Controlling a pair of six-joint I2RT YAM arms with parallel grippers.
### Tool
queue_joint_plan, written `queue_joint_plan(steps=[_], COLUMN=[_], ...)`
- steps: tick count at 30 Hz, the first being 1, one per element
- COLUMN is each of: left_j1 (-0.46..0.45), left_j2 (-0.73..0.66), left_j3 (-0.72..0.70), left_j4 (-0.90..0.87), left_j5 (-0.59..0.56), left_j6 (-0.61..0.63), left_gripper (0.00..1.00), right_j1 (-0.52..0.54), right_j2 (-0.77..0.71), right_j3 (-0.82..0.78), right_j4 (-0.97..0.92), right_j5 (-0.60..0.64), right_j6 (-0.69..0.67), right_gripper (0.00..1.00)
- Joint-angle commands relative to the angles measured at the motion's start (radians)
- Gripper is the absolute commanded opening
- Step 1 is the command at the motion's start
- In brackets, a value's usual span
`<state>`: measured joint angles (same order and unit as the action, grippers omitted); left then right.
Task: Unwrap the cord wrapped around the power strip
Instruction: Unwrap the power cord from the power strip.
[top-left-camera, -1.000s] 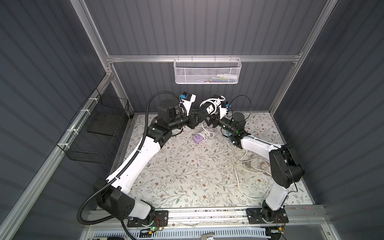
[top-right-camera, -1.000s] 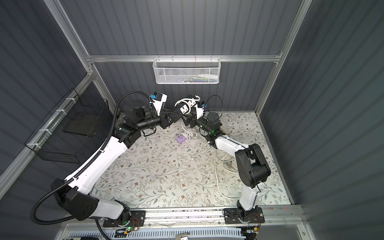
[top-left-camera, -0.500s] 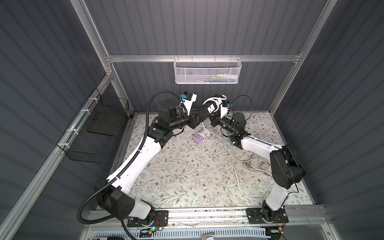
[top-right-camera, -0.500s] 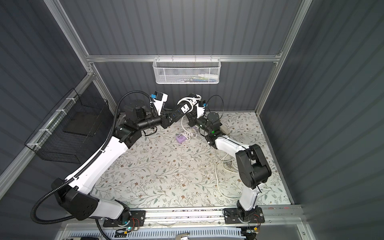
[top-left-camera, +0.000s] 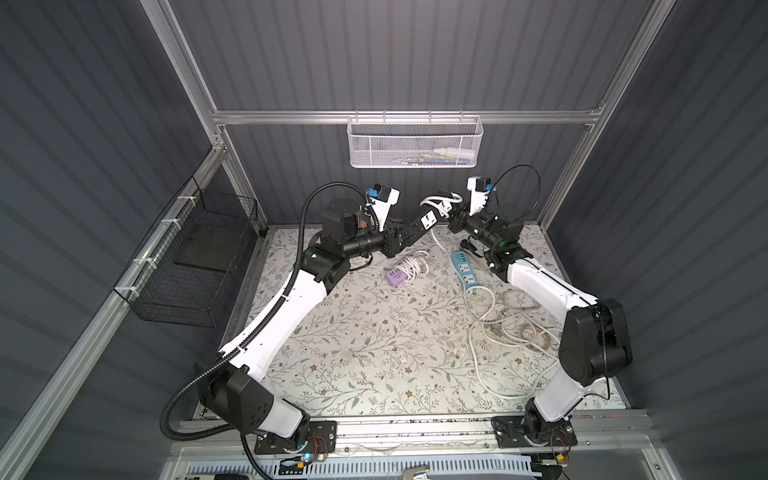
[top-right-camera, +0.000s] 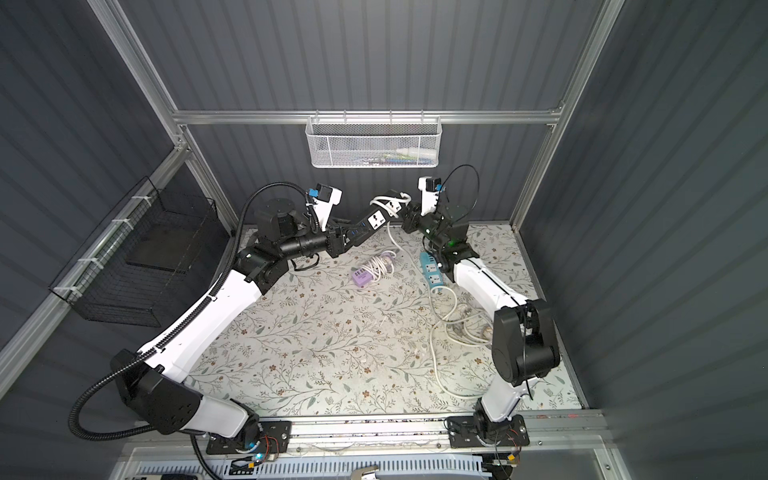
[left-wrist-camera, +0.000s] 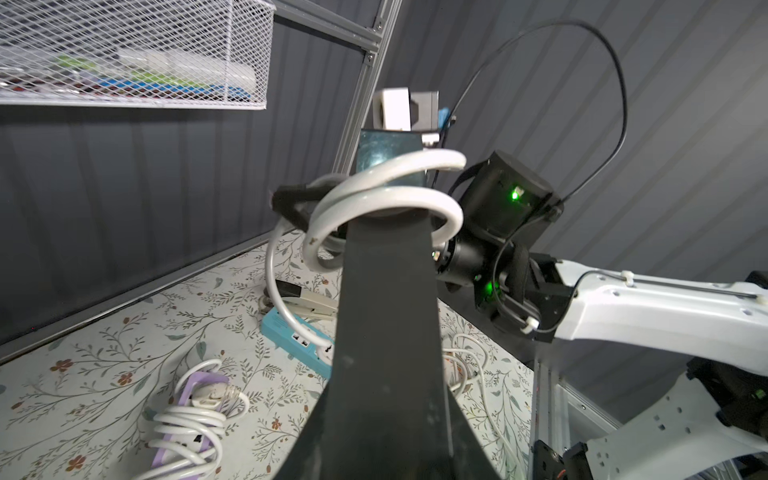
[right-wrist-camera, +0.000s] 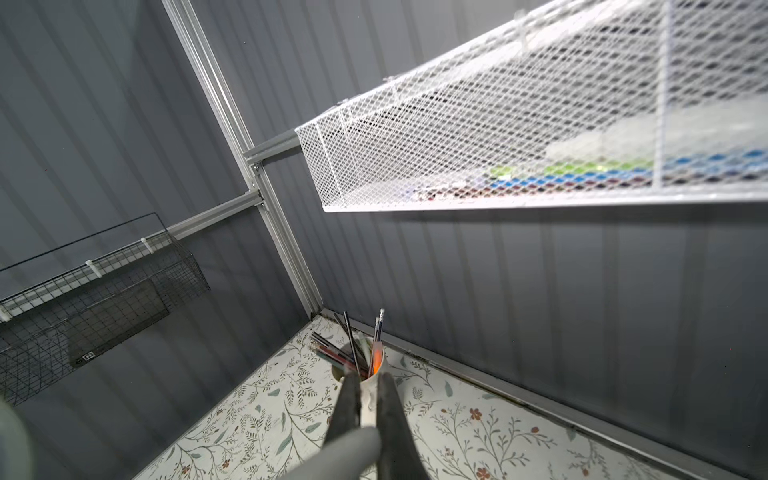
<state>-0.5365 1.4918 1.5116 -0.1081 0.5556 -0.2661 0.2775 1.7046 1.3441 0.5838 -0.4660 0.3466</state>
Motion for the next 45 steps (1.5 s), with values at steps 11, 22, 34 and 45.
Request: queue_joint_plan(steps=[11,22,34,45], left_j1=[-0.026,-0.037,-0.009,0.018], left_j2=[0.099,0.157,0.094,0.035], left_j3=[0.05,0.085,0.071,0.064], left_j4=[0.04,-0.026,-0.053,-0.023], left_j5=[0.12,0.124,-0.015,-0.034], left_j6=[-0.053,-0.019,0.031,0.024], left_gripper=[0.0,0.0,0.0,0.0], right_j1=[-0.096,-0.184,-0.259,-0.327], right_j2=[-0.095,-0.169,-0.411,-0.579], right_j3=[0.204,0.244,0.023,-0.313], right_j4=[-0.185,-0.215,-0.355,-0.52], right_j5=[-0.119,-0.162,-0.118,-0.065], right_j6=[-0.021,0.032,0.015,0.009], right_gripper=[0.0,0.0,0.0,0.0])
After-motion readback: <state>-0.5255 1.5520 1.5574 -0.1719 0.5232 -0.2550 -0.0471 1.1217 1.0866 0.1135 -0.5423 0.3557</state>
